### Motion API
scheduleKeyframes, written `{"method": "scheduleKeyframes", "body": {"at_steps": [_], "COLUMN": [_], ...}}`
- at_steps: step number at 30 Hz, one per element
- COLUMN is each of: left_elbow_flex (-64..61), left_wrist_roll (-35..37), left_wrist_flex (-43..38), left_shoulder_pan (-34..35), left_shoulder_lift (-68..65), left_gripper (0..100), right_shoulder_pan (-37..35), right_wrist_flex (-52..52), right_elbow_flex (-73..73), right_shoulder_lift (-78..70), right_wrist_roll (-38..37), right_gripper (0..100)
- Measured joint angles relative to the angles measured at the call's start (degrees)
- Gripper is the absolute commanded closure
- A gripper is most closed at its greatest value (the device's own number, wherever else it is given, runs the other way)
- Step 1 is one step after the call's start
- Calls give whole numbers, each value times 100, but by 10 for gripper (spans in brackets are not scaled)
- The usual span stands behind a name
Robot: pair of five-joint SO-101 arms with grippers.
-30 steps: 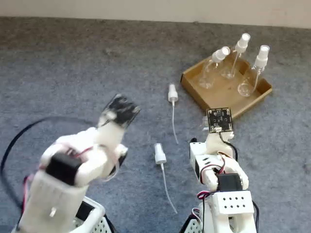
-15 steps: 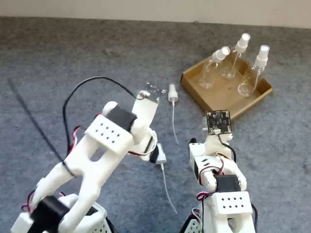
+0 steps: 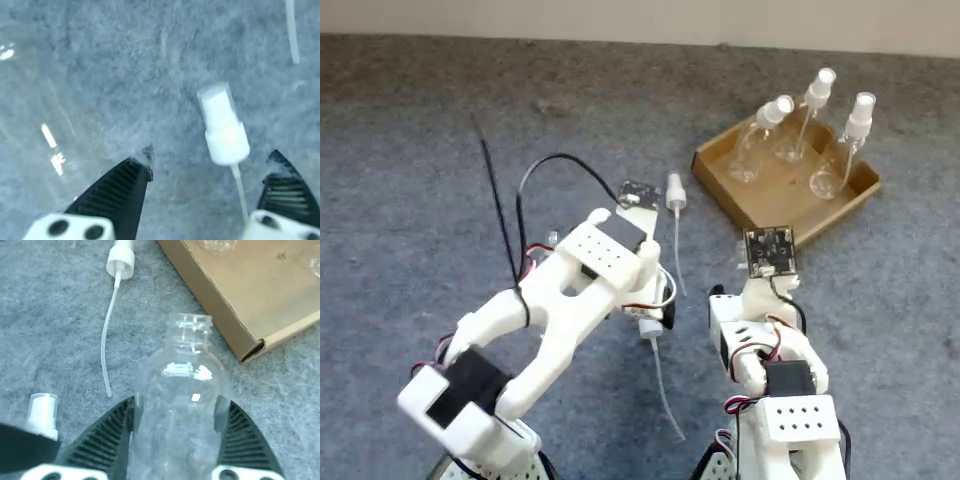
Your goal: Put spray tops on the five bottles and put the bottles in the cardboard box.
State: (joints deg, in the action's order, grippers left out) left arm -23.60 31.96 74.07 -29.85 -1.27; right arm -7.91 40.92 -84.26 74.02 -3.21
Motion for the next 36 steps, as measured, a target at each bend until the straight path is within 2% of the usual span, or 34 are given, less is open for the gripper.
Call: {"method": "scheduleKeyframes", "body": {"at_steps": [6,12,16,26,30,32,35,36], "left_elbow_flex": [0,9,9,9,9,9,9,9], "left_wrist_roll": [431,853,897,897,475,334,281,273], "left_wrist_flex": [-492,-554,-589,-589,-589,-589,-589,-589], "left_shoulder_pan": [18,18,0,9,9,9,9,9], "left_shoulder_lift": [-475,-668,-721,-721,-721,-721,-721,-721], "left_gripper": [693,899,865,864,864,897,1000,992], "right_shoulder_pan": [0,0,0,0,0,0,0,0], "right_wrist_flex": [0,0,0,0,0,0,0,0], "right_elbow_flex": [0,0,0,0,0,0,0,0], "right_shoulder_lift": [0,0,0,0,0,0,0,0], "right_wrist_roll": [0,0,0,0,0,0,0,0], "right_gripper": [833,833,833,833,833,833,833,833]}}
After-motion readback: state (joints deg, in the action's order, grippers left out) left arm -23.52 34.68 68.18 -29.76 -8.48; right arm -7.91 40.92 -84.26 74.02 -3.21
